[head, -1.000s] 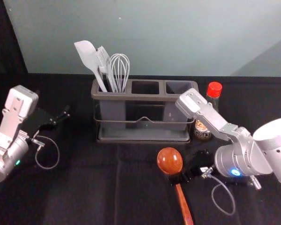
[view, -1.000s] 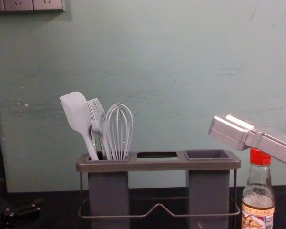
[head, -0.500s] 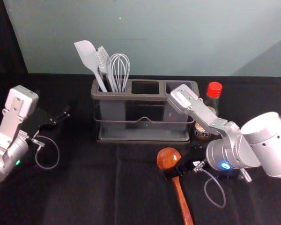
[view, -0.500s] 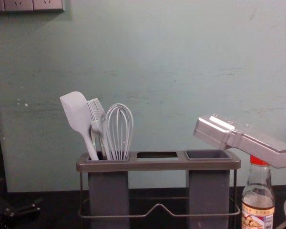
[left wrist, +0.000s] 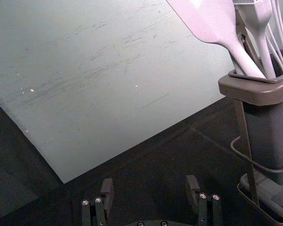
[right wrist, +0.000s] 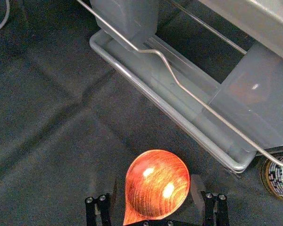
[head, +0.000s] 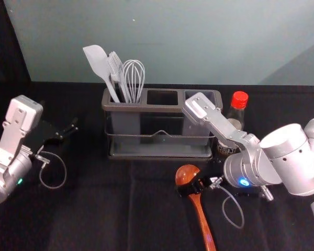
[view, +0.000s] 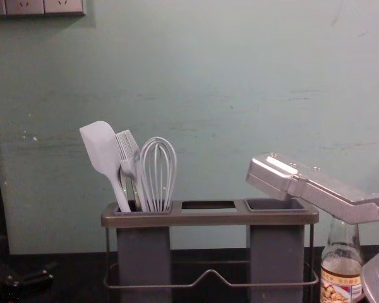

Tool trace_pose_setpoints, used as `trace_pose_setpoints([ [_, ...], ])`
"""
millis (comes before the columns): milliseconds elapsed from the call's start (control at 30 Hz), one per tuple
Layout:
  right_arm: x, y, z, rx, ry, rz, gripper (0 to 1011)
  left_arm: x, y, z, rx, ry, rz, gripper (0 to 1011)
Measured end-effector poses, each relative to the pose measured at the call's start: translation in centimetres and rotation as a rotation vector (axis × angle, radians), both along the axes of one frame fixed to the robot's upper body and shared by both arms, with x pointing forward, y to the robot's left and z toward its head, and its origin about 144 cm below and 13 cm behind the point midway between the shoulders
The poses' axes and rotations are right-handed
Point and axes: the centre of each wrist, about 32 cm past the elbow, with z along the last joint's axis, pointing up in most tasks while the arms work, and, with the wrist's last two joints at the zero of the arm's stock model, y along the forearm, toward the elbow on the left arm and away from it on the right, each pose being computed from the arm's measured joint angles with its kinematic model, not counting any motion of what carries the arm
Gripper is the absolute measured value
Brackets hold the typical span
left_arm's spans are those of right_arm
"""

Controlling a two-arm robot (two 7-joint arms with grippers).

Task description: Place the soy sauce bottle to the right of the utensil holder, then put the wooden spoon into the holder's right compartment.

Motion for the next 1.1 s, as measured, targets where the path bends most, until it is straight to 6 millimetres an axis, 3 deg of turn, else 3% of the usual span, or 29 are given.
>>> trace_pose_setpoints([
  [1100,-0.4,0.8,-1.1,-0.008,0.012,-0.046,1002,0.0,0.0,0.0,0.000,0.000,0.000,1005],
])
